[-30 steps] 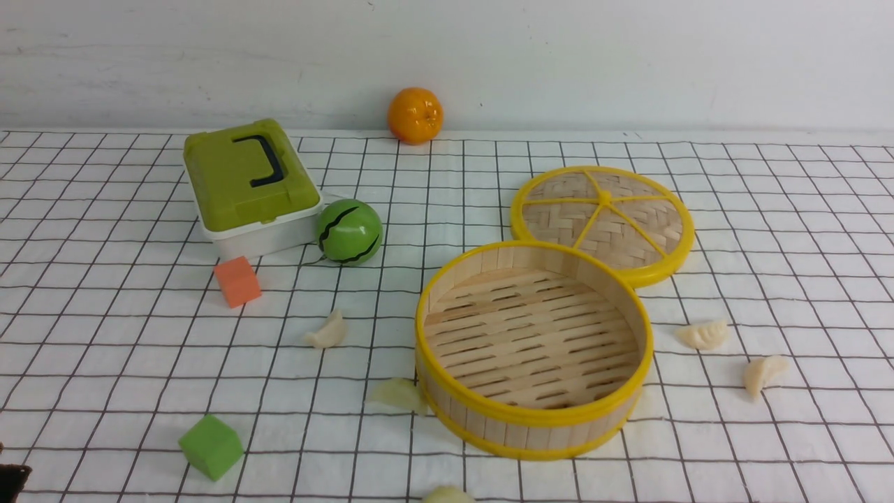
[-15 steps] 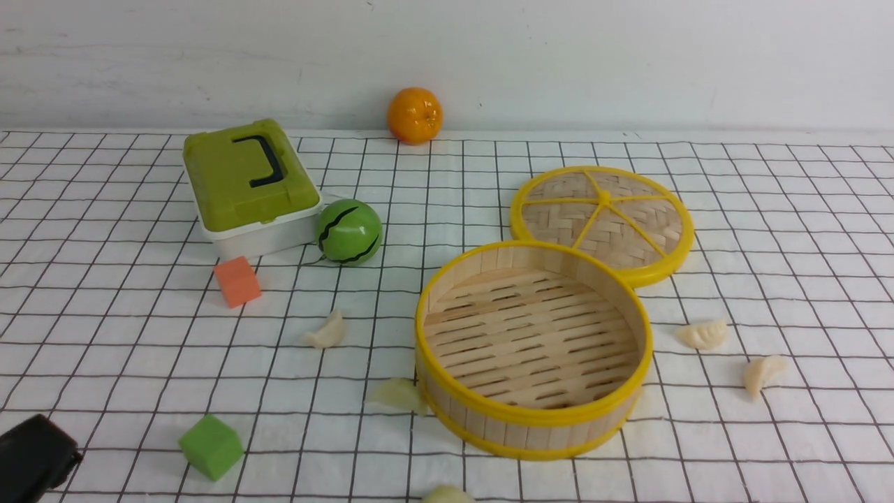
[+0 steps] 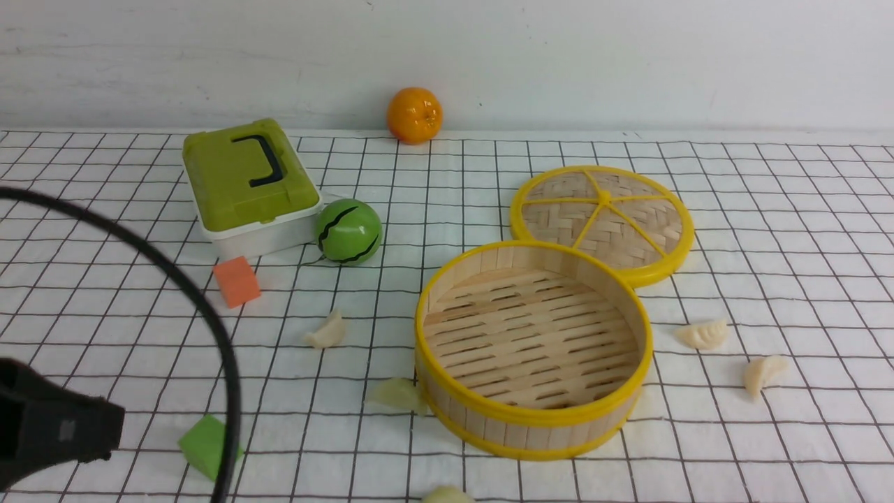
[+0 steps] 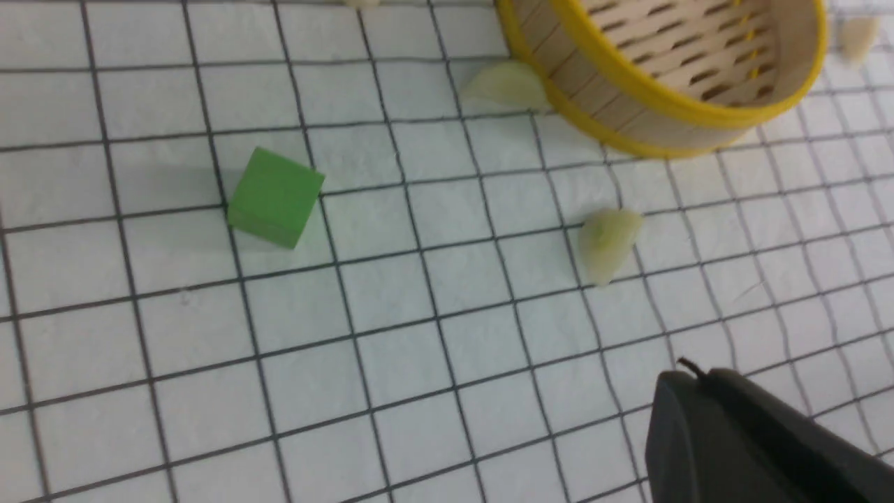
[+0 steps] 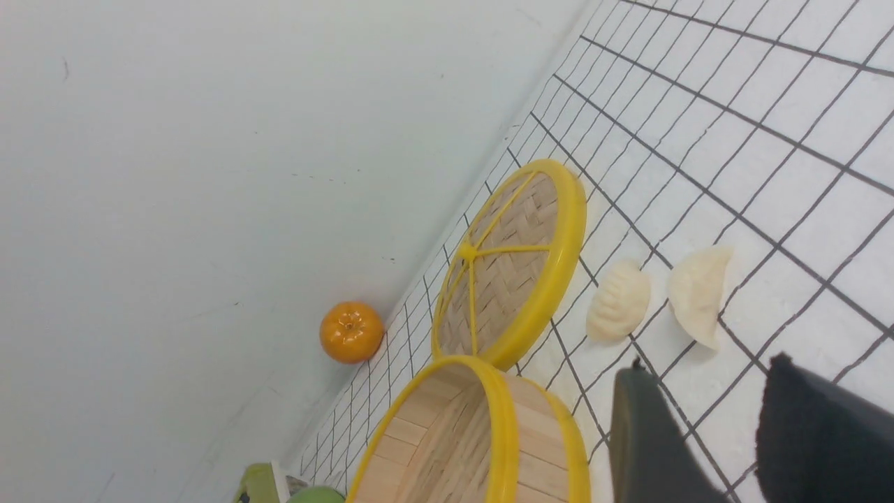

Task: Put the dumplings into the steamer on the table with the white tablecloth.
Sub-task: 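Reach for and grasp a dumpling on the table with the left gripper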

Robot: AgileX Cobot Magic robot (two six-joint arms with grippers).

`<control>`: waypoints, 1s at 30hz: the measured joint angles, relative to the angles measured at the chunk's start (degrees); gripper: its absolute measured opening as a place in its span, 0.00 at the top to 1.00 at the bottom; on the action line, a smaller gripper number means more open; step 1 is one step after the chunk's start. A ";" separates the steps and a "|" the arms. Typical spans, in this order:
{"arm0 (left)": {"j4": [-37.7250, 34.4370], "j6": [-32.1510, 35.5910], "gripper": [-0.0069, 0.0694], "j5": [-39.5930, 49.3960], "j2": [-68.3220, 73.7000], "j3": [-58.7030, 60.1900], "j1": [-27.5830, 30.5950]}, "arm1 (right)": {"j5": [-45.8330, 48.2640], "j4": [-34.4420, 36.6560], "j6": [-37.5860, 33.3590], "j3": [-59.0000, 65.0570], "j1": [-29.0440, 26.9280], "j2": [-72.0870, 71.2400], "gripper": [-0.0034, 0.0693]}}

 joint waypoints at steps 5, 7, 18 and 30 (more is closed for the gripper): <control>6.03 -3.62 0.93 1.11 13.40 -8.73 -5.70 | 6.88 0.00 -11.64 -7.79 3.82 0.10 0.63; 6.60 -4.21 0.93 1.28 16.45 -10.41 -6.27 | 9.15 0.00 -15.04 -10.82 4.79 0.63 0.64; 12.64 -4.88 0.88 7.76 44.20 -34.06 -6.87 | 41.79 1.61 -43.12 -39.07 8.76 29.95 0.98; 9.33 4.59 0.53 5.53 55.81 -39.36 -7.50 | 46.92 11.36 -58.69 -41.92 8.76 39.48 0.98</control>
